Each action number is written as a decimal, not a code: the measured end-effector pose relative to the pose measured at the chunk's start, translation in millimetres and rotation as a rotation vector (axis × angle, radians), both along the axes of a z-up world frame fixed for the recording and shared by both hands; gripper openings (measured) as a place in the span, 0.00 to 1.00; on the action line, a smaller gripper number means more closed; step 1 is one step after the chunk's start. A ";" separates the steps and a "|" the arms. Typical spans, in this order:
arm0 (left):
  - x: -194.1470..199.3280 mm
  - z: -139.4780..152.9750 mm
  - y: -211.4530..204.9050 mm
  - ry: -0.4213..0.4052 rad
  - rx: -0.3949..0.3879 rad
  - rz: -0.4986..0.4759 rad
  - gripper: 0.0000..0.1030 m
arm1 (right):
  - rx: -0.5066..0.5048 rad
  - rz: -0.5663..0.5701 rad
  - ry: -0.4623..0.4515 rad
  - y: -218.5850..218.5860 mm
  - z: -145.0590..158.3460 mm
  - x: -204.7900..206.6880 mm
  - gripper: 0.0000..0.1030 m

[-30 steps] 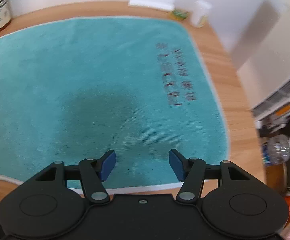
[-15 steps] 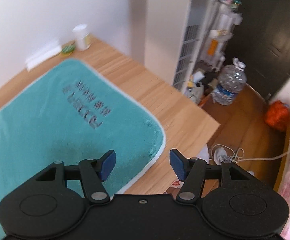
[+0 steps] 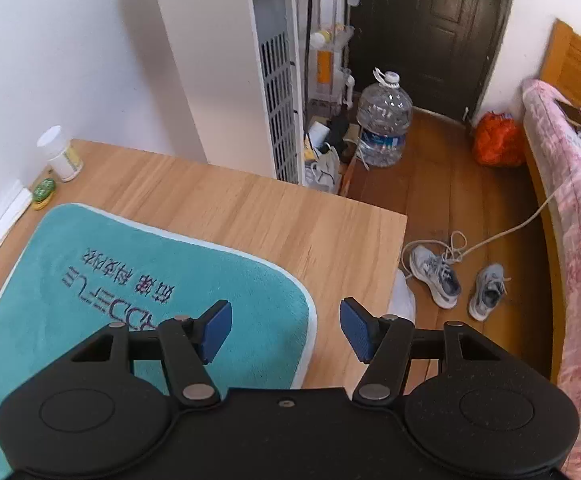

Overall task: Fold towel
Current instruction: 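Move both grippers to the towel's hem edge and lower them, then close the left gripper on one hem corner while the right gripper grasps another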

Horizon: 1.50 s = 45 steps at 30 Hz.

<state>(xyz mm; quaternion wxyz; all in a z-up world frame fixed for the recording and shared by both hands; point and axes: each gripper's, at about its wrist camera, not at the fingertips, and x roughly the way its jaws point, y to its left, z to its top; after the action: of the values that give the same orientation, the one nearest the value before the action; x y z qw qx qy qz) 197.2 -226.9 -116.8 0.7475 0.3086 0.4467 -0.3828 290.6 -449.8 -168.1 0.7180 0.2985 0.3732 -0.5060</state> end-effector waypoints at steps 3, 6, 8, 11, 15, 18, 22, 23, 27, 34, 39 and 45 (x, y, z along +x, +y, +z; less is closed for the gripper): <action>10.7 -19.4 -49.3 0.006 -0.005 -0.042 0.68 | -0.045 0.016 0.026 -8.4 -7.4 7.0 0.63; 15.0 -35.4 -87.2 0.008 -0.002 -0.080 0.65 | -0.008 0.011 0.033 -20.9 -14.2 8.1 0.62; 17.6 -45.2 -111.1 0.016 0.003 -0.114 0.65 | 0.002 -0.007 0.020 -25.7 -14.4 4.6 0.63; 23.3 -56.2 -136.4 0.027 0.003 -0.151 0.65 | 0.023 -0.002 -0.001 -29.9 -19.9 1.4 0.63; 29.3 -66.9 -151.7 0.037 0.007 -0.170 0.65 | 0.038 -0.020 0.004 -27.1 -24.2 2.3 0.63; 33.6 -74.8 -162.0 0.044 0.010 -0.182 0.66 | 0.060 -0.030 0.031 -27.5 -32.7 4.3 0.62; 36.3 -81.7 -171.3 0.050 0.012 -0.196 0.61 | 0.071 -0.046 0.035 -30.8 -37.8 1.0 0.62; 35.4 -82.2 -171.0 0.055 0.007 -0.205 0.58 | 0.070 -0.045 0.035 -31.6 -37.7 0.8 0.62; 40.1 -83.8 -170.0 0.098 -0.007 -0.187 0.50 | 0.069 -0.032 0.034 -31.1 -36.5 2.0 0.54; 30.9 -84.1 -169.7 0.108 -0.015 -0.220 0.19 | 0.069 0.073 0.009 -25.8 -34.1 11.1 0.11; 24.5 -83.0 -166.9 0.107 -0.010 -0.226 0.06 | 0.118 0.048 -0.023 -35.0 -32.1 7.7 0.06; 17.9 -69.8 -156.2 0.071 -0.036 -0.186 0.05 | 0.087 0.063 -0.048 -26.1 -25.0 5.1 0.05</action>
<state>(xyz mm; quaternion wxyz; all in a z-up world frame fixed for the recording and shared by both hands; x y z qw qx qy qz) 215.1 -383.1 -186.6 0.6979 0.3216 0.4353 -0.4691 295.6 -475.9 -193.1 0.7287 0.3296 0.3868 -0.4590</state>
